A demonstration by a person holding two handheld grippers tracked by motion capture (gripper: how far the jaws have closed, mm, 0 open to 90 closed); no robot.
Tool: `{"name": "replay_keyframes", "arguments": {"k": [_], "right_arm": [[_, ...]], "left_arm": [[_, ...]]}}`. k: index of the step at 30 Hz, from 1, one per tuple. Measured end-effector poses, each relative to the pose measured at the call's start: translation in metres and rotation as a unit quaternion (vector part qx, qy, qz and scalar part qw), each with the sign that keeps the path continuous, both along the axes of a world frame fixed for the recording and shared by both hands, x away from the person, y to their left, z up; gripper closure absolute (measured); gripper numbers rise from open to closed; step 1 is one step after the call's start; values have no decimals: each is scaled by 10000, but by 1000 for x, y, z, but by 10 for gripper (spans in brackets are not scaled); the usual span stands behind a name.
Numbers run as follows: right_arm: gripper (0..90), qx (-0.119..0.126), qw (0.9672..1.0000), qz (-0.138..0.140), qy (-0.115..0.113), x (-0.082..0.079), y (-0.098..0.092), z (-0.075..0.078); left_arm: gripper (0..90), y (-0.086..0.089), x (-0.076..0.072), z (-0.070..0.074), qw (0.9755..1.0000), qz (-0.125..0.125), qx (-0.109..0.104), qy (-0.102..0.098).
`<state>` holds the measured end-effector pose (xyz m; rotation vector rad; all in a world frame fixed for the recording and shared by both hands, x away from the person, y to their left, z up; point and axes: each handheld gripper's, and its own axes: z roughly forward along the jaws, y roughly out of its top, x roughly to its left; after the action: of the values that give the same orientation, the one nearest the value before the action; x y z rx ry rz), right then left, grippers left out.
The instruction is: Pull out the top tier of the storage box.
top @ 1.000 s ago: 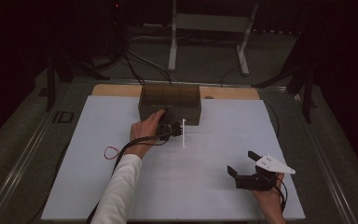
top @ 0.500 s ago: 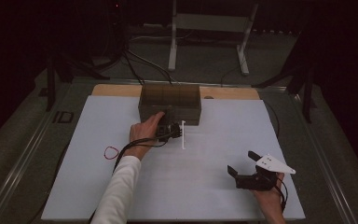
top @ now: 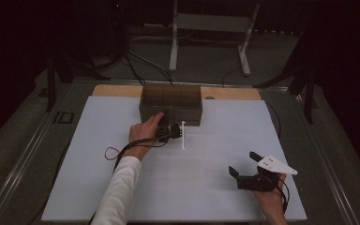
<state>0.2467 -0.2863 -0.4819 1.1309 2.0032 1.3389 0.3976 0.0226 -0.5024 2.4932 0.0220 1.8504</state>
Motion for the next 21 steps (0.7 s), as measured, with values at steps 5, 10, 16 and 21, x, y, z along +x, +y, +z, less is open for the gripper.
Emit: {"name": "replay_keyframes", "arguments": {"k": [5,10,16,21], "right_arm": [[0,7,10000,0,3,0,0,0],[0,15,10000,-4,1,0,0,0],[0,18,10000,-2,5,0,-1,0],[0,21,10000,-7,1,0,-1,0]], "left_arm": [[754,-2,1,-3,10000,15,-26,-37],[780,-2,3,-3,9999,110,-37,-54],[807,-1,4,-3,9999,138,-15,-75],[812,-3,5,-4,9998,103,3,-143]]}}
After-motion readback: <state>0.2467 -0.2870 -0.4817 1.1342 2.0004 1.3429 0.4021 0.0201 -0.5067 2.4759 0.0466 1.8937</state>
